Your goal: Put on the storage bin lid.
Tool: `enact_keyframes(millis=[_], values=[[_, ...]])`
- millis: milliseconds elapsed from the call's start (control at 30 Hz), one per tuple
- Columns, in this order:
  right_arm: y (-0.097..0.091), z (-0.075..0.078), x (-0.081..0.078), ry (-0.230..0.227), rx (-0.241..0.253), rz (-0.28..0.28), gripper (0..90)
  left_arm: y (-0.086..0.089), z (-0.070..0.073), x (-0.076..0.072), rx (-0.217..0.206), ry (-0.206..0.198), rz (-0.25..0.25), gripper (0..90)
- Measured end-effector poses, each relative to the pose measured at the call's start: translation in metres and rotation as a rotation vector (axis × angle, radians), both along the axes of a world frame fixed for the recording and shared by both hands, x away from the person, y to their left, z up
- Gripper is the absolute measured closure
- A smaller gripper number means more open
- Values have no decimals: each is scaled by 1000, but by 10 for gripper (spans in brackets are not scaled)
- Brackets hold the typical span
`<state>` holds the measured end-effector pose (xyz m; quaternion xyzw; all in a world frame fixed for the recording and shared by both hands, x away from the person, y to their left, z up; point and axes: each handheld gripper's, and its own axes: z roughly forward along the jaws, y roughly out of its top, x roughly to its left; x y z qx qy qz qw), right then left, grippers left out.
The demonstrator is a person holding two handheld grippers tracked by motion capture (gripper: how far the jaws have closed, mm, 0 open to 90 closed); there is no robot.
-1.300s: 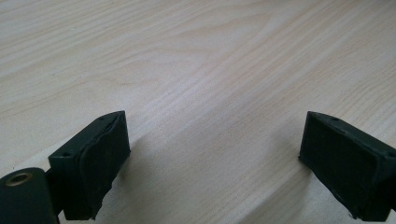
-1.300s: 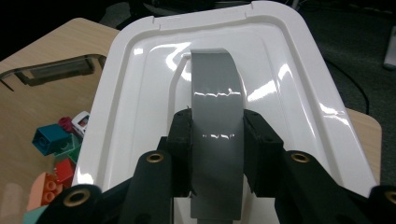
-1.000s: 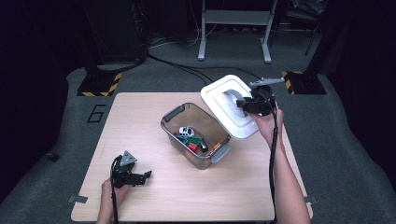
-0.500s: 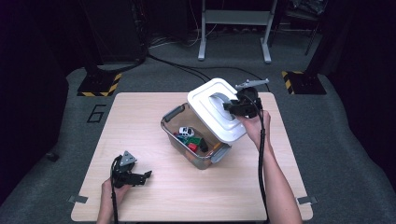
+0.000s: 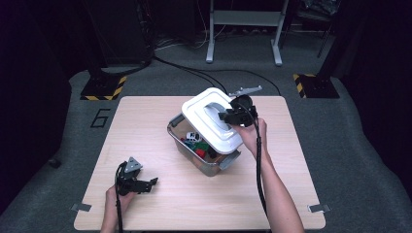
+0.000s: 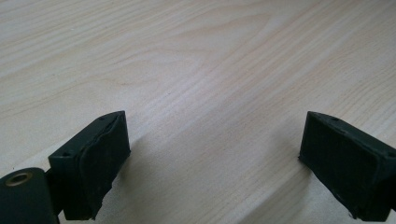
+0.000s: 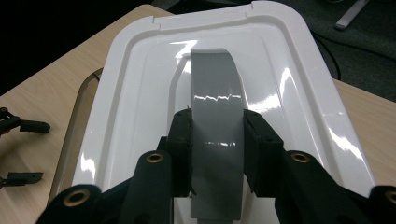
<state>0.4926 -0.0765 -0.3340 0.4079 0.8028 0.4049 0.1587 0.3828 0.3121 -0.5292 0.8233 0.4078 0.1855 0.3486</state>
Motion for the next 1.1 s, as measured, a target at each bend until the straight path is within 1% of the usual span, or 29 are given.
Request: enact_keyframes(millis=[300, 367, 433, 467, 500, 533, 633, 733, 767, 800, 833, 900, 967, 1000, 1100], values=[[25, -15, 2, 34, -21, 29, 672, -1, 0, 0, -10, 4, 7, 82], [29, -18, 2, 40, -23, 40, 672, -1, 0, 0, -10, 4, 8, 82], [34, -21, 2, 55, -25, 52, 672, -1, 0, 0, -10, 4, 8, 82], [36, -22, 2, 53, -33, 64, 672, -1, 0, 0, -9, 2, 8, 82], [38, -23, 1, 65, -35, 65, 672, -1, -1, 0, -15, 4, 11, 82], [40, -24, 1, 65, -38, 69, 672, -1, 0, 0, -10, 4, 8, 82], [42, -26, -1, 86, -40, 76, 672, -1, 0, 0, -9, 3, 8, 82], [43, -29, -2, 89, -44, 87, 671, -1, 0, 0, -10, 4, 8, 82], [43, -29, -2, 92, -37, 86, 671, -1, -1, -1, -16, 4, 12, 82], [43, -30, -2, 96, -39, 93, 671, -1, 0, 0, -10, 3, 8, 82], [43, -30, -2, 104, -38, 91, 671, -1, -1, -1, -15, 4, 12, 82], [43, -31, -2, 103, -41, 96, 671, -1, 0, 0, -10, 4, 8, 82], [43, -32, -2, 116, -39, 93, 670, -1, 0, 0, -10, 4, 6, 82], [42, -33, -1, 122, -36, 99, 671, -1, -1, 0, -16, 3, 12, 82], [43, -35, -1, 130, -34, 102, 670, -1, 0, 0, -10, 3, 8, 82]])
